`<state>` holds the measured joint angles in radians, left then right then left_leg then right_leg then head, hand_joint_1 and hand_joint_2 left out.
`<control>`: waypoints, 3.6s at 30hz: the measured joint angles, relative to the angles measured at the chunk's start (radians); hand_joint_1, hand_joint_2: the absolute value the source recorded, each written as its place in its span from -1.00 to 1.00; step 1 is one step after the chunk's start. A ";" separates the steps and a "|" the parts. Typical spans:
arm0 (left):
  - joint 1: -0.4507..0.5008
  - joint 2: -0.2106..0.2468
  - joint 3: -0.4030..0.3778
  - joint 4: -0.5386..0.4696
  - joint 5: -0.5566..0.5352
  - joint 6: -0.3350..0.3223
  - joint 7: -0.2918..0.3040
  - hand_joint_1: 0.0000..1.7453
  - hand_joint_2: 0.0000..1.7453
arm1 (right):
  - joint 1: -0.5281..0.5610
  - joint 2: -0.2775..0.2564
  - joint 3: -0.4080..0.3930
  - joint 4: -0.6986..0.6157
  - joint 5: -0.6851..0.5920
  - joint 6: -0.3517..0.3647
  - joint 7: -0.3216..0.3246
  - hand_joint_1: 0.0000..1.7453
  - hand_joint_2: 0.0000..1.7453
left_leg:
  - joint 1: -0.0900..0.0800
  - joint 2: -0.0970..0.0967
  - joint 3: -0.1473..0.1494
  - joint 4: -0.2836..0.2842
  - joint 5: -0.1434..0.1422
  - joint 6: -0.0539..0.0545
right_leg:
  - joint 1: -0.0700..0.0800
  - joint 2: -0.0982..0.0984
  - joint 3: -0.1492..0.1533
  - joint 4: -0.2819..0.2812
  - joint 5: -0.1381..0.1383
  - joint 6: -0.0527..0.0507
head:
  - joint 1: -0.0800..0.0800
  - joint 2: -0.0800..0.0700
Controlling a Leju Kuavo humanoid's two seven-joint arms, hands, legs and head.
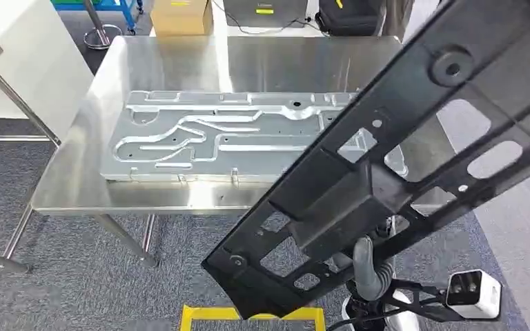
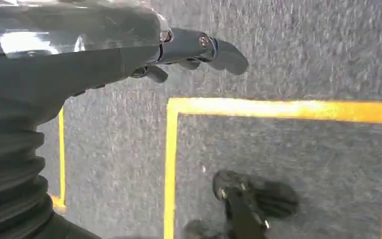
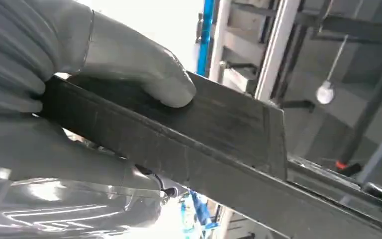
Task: Take the parts from the cabinet and place them on the table.
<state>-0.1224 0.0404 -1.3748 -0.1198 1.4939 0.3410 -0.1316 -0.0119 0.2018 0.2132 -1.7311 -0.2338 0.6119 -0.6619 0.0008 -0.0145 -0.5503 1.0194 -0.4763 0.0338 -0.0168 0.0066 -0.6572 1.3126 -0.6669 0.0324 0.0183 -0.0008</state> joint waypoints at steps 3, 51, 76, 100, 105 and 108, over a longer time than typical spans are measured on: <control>0.002 -0.003 -0.001 0.000 0.000 -0.001 0.000 -1.00 1.00 | 0.003 -0.001 0.000 0.000 0.001 -0.006 -0.011 1.00 1.00 | 0.002 -0.011 0.077 -0.002 -0.058 -0.004 | 0.003 -0.001 -0.066 -0.102 -0.018 -0.007 | 0.001 0.000; 0.001 -0.021 0.076 0.000 0.065 -0.048 -0.012 -1.00 1.00 | 0.014 -0.043 0.014 -0.200 0.442 -0.513 -0.032 1.00 1.00 | 0.016 0.010 -0.032 0.026 0.027 -0.062 | 0.009 -0.005 0.117 -0.295 0.171 -0.049 | -0.012 0.000; 0.000 -0.087 0.076 -0.001 0.066 -0.061 0.013 -1.00 1.00 | -0.219 -0.186 0.269 0.060 1.614 -1.070 0.441 1.00 1.00 | 0.015 0.011 -0.156 0.288 -0.121 -0.065 | 0.007 -0.007 0.073 -0.292 0.208 -0.056 | -0.014 0.000; 0.013 -0.101 0.084 -0.001 0.064 -0.062 -0.008 -1.00 1.00 | -0.426 -0.246 0.039 0.643 1.434 -0.990 0.332 1.00 1.00 | 0.010 -0.001 -0.017 -0.011 0.033 -0.026 | 0.021 -0.008 0.074 -0.301 0.218 -0.036 | -0.012 0.000; 0.014 -0.102 0.083 -0.001 0.064 -0.061 -0.014 -1.00 1.00 | -0.464 -0.242 0.014 0.720 1.456 -0.986 0.339 1.00 1.00 | 0.011 0.003 -0.077 0.140 -0.069 -0.046 | 0.005 -0.021 0.101 -0.351 0.252 -0.051 | -0.022 0.000; 0.021 -0.102 0.079 -0.001 0.063 -0.060 -0.015 -1.00 1.00 | -0.471 -0.242 -0.013 0.769 1.465 -0.983 0.345 -1.00 -1.00 | 0.029 0.008 -0.133 0.269 -0.111 -0.066 | -0.005 -0.029 0.092 -0.347 0.256 -0.040 | -0.021 0.000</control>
<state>-0.1012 -0.0614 -1.2963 -0.1205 1.5568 0.2808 -0.1469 -0.4825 -0.0404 0.1999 -0.9620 1.2310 -0.3716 -0.3170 0.0299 -0.0066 -0.6830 1.2885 -0.5873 -0.0323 -0.0214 -0.0221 -0.5656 0.9655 -0.4113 -0.0074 -0.0030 -0.0008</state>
